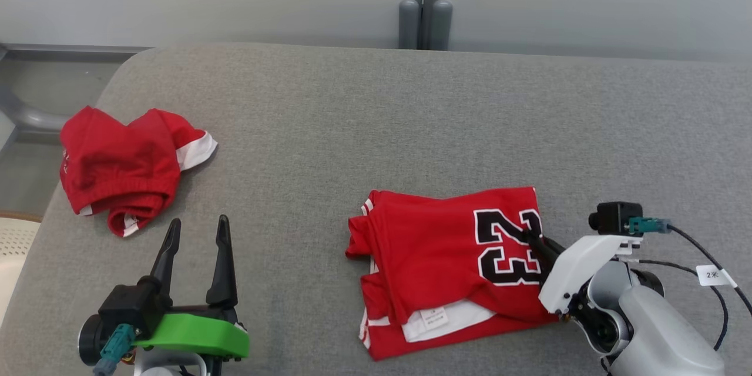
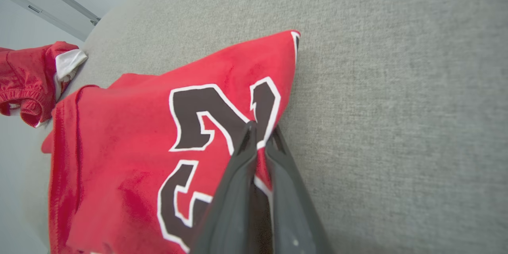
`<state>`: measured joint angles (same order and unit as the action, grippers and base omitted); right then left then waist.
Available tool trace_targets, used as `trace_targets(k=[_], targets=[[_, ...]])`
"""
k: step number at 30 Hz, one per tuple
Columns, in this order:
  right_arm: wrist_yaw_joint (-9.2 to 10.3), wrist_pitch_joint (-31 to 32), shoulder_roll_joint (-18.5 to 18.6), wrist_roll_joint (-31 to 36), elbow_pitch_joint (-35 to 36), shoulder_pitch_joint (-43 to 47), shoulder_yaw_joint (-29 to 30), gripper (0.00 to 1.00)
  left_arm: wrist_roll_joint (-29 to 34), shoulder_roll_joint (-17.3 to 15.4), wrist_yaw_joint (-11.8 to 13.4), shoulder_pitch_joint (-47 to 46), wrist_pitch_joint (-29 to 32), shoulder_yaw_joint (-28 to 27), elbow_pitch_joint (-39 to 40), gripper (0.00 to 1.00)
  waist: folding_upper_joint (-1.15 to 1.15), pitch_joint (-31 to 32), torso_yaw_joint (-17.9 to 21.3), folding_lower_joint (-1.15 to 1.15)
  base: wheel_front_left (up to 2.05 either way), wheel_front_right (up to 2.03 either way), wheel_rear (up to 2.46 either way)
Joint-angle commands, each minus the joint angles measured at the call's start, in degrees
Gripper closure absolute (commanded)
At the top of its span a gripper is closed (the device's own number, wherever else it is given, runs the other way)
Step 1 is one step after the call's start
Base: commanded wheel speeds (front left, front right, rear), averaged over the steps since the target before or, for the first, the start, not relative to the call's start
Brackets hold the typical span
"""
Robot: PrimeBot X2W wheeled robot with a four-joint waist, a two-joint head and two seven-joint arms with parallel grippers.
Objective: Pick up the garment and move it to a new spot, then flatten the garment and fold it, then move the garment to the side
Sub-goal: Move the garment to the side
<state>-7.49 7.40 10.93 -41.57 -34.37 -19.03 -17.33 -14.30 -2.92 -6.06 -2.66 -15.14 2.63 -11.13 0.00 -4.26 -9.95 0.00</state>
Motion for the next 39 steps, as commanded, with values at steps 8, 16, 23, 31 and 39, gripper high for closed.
trace_targets(k=[8,16,23,31,39], targets=[[-0.01,-4.4,3.2,1.7,2.6,-3.9,-0.5,1.00,-0.1,0.0,-0.5,-1.7,0.0,1.7,1.0,0.00,0.00,-0.1,8.0,0.00,0.00,0.00,0.00],[-0.01,-6.1,5.3,2.3,3.9,-5.5,-0.5,1.00,-0.1,0.0,-0.9,-3.4,0.0,4.2,0.8,0.00,0.00,-0.8,17.8,0.00,0.00,0.00,0.00],[-0.02,-7.6,5.7,1.4,4.2,-5.8,0.1,1.00,0.2,-0.5,-1.1,-5.2,0.0,6.0,0.4,0.00,0.00,-2.0,24.7,0.00,0.00,0.00,0.00],[-0.02,-9.2,5.8,0.8,4.5,-6.4,-0.2,1.00,-0.2,-1.2,-1.3,-6.5,0.0,7.7,-0.4,0.00,0.00,-3.2,29.0,0.00,0.00,0.00,0.00],[-0.01,-10.1,7.5,-0.6,3.9,-10.3,-1.5,1.00,0.1,-2.5,-1.4,-8.0,0.4,8.6,-0.1,0.00,0.00,-6.4,29.5,0.00,0.00,0.00,0.00]])
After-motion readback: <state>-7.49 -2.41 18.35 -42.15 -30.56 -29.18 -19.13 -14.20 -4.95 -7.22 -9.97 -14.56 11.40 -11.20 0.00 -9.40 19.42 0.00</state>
